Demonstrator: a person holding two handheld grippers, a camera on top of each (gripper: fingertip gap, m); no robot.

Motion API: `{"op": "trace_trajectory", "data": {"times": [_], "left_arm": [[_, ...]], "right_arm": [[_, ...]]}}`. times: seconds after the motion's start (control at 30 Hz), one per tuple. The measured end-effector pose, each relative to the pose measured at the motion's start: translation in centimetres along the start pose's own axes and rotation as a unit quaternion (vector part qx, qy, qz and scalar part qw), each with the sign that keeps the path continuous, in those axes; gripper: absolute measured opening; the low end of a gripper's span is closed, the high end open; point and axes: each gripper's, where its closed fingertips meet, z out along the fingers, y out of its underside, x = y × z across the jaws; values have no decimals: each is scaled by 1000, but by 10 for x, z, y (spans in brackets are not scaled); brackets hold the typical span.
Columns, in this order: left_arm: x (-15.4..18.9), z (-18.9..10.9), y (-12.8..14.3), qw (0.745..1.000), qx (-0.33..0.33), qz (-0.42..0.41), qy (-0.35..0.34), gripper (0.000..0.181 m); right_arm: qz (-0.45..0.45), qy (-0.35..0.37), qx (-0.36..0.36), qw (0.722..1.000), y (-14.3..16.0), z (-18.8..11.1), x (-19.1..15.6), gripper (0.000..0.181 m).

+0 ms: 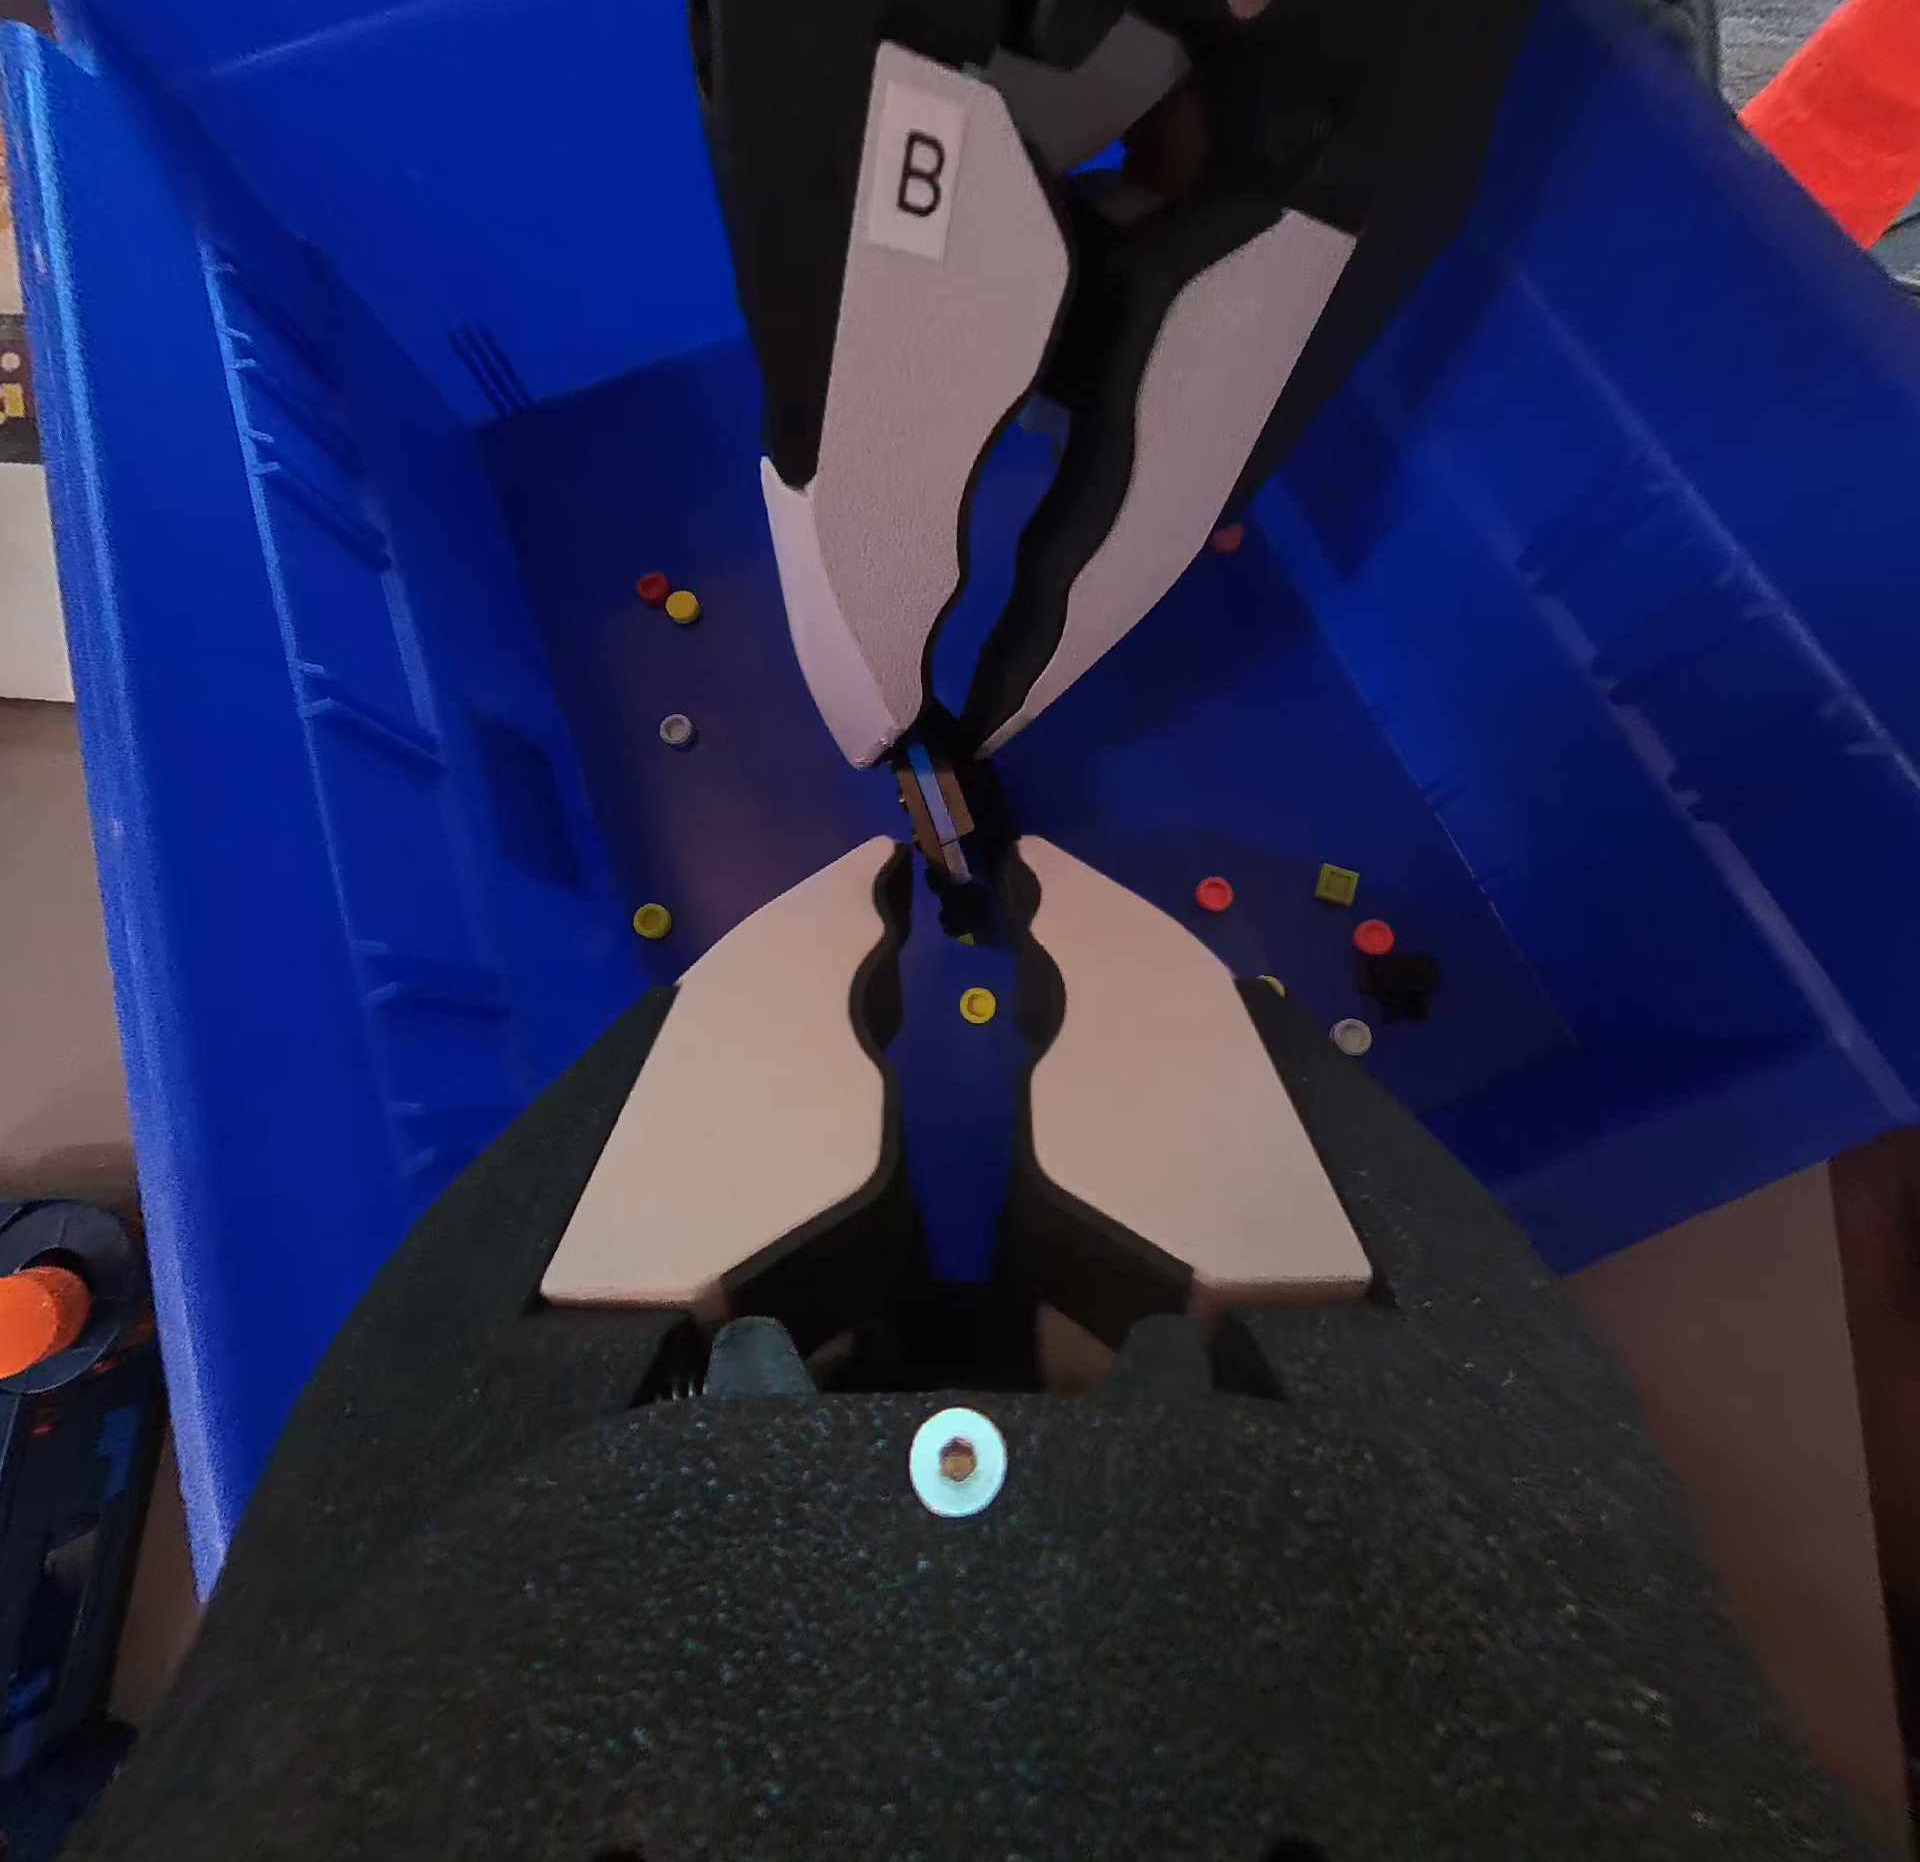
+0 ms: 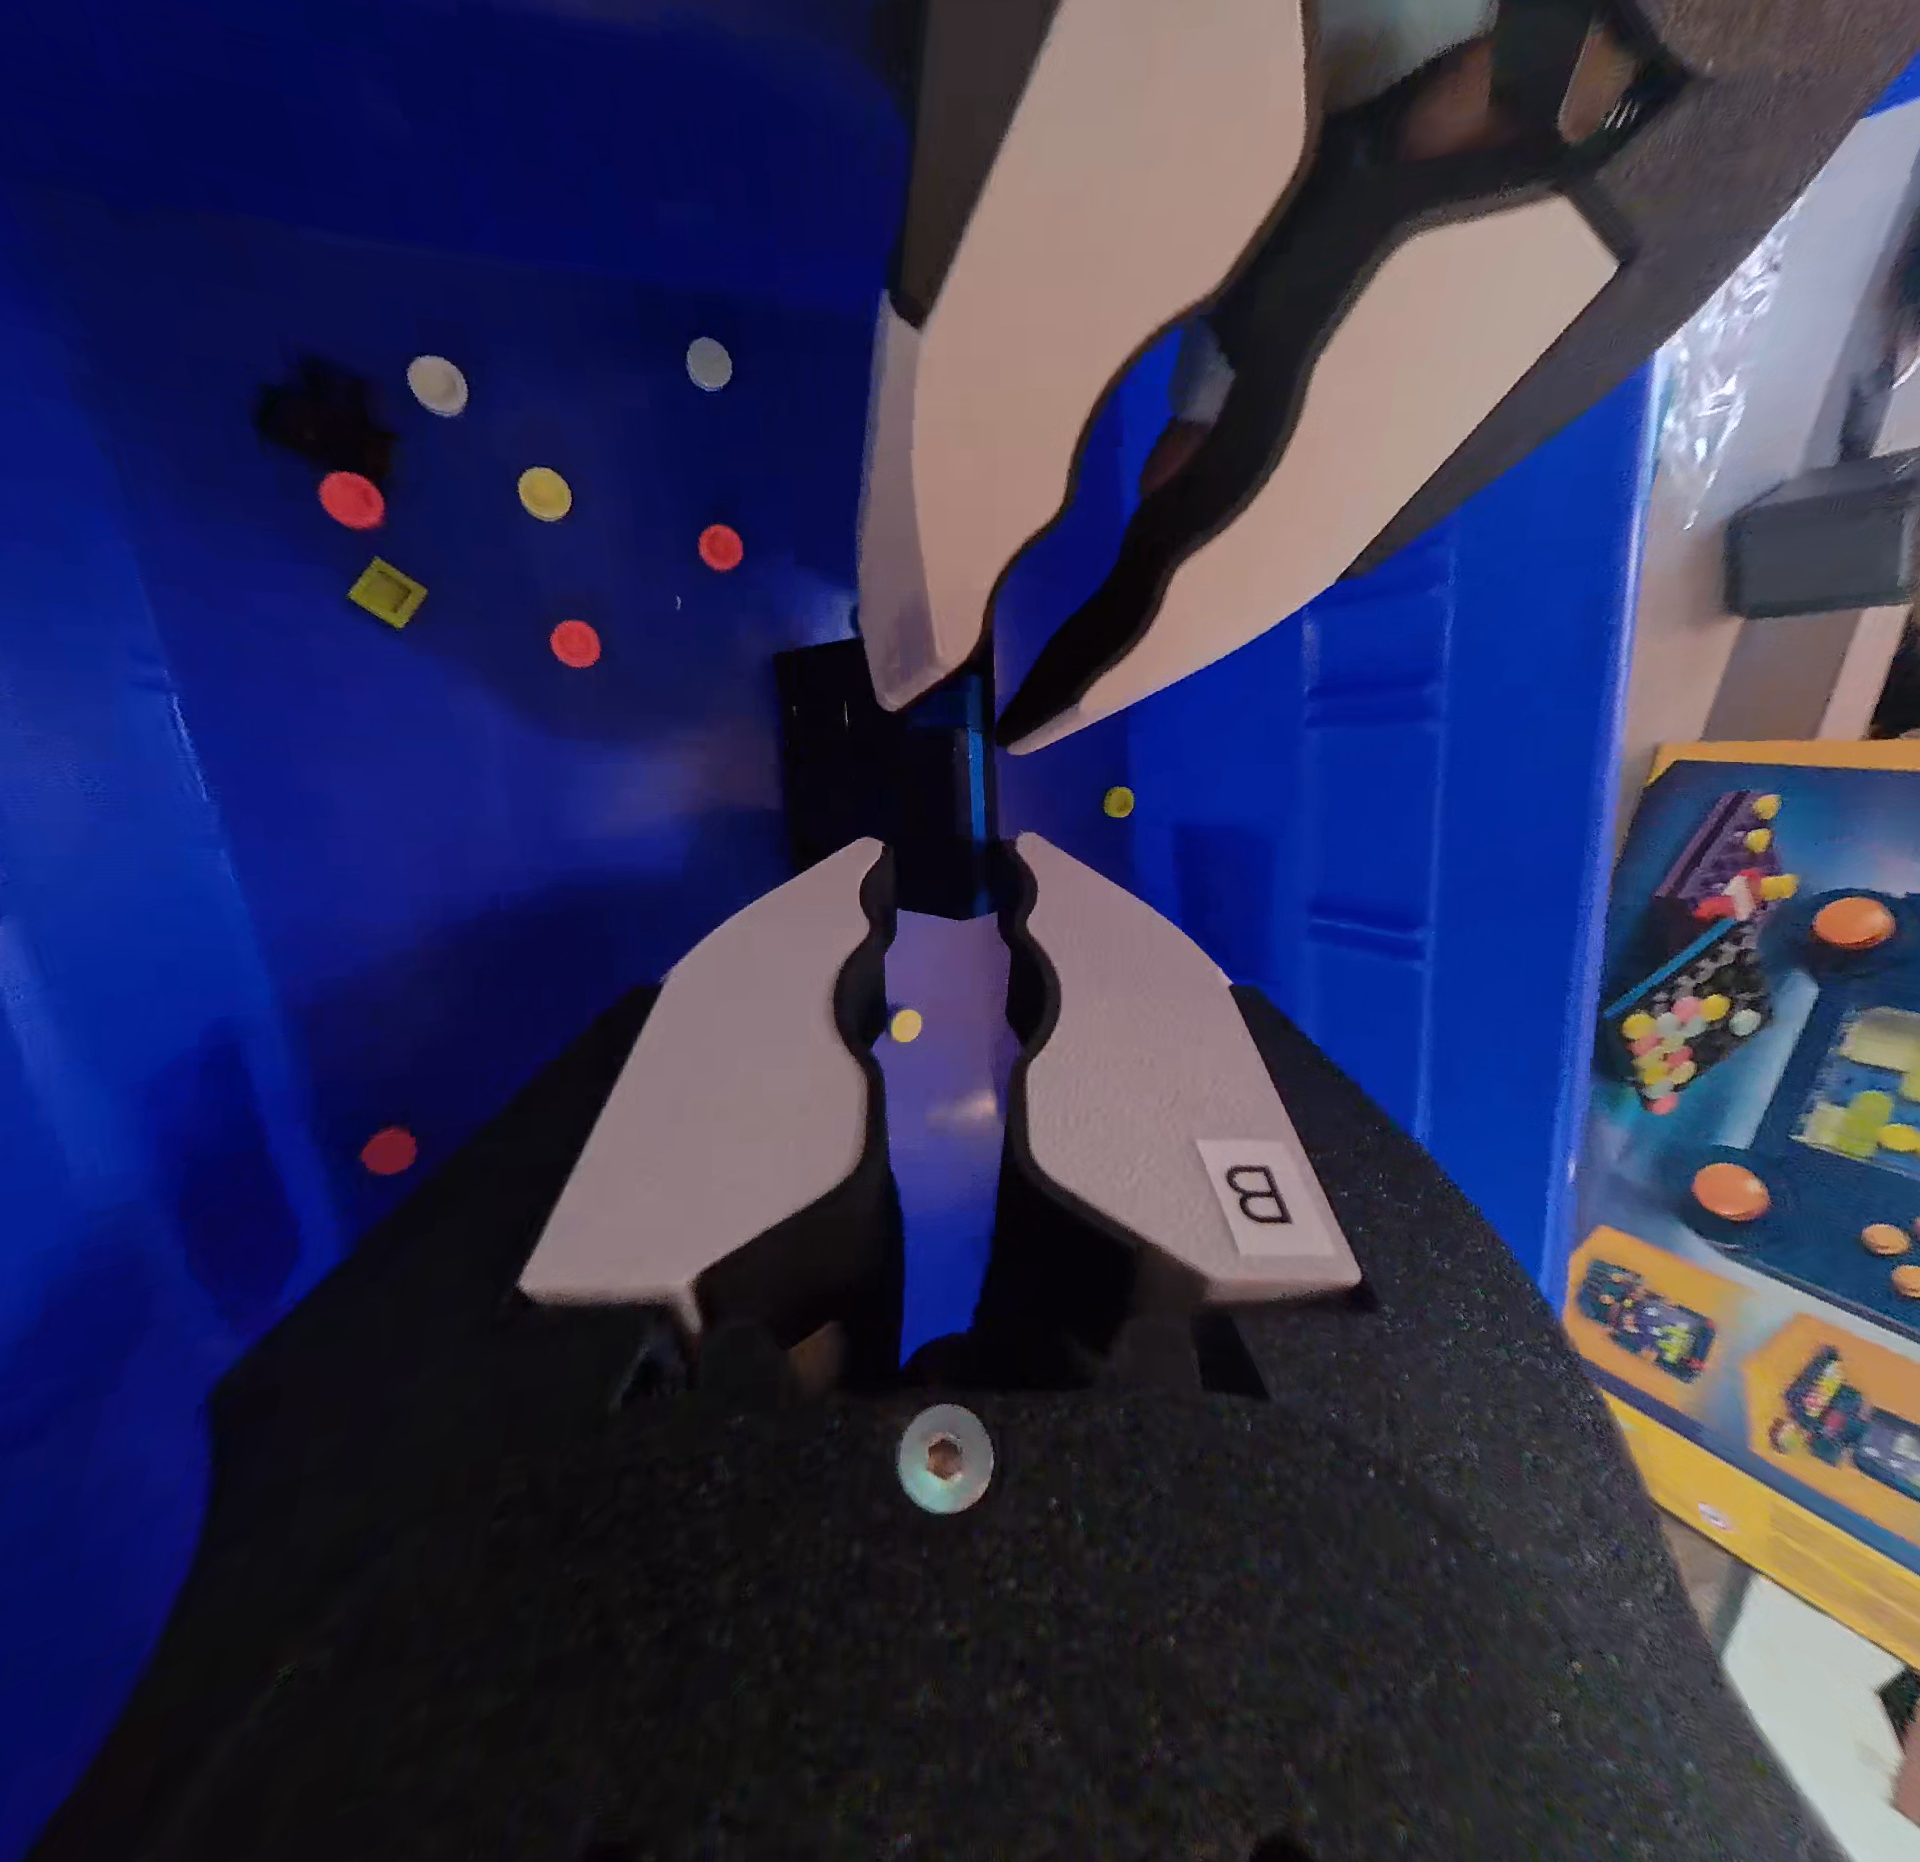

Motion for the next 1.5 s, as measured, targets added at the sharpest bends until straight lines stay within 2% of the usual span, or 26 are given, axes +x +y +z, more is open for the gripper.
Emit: {"op": "trace_trajectory", "data": {"times": [0.13, 0.23, 0.33, 0.4, 0.53, 0.73, 0.83, 0.9, 1.07, 1.13, 1.33, 1.5], "left_arm": [[-1, 0, 1, 1000, -7, 0, -5, 12], [-2, 0, 1, 1000, -10, -3, -19, 10], [-2, 1, 0, 999, -6, -16, -29, 10], [-1, 2, -1, 999, -7, -17, -36, 9], [4, 5, -4, 998, -18, 3, -57, 9], [2, 5, -4, 998, -5, -31, -62, 8], [1, 5, -4, 997, -4, -35, -69, 8], [2, 5, -4, 997, -3, -34, -69, 8], [2, 5, -4, 997, -3, -29, -72, 8], [3, 6, -4, 997, -2, -29, -73, 8], [3, 6, -4, 996, -1, -23, -85, 8], [0, 5, -3, 995, -2, -33, -91, 9]], "right_arm": [[-35, 23, -8, 999, -1, 1, 2, 19], [-14, 19, -4, 1000, 0, 0, 1, 19], [-13, 53, 7, 998, -5, -9, 7, 22], [-16, 64, 12, 998, -11, -14, 5, 15], [4, 51, -9, 999, -10, -5, -5, 13], [-28, 73, -18, 997, -10, -7, -4, 12], [-35, 88, 6, 995, -17, -12, -1, 2], [-28, 82, 14, 996, -19, -12, -3, 0], [-18, 67, 5, 998, -16, -8, -5, 10], [-12, 69, 11, 998, -17, -9, -5, 4], [-16, 78, 4, 997, -17, -8, -4, 4], [18, 59, 15, 998, -15, -6, -4, 3]]}}
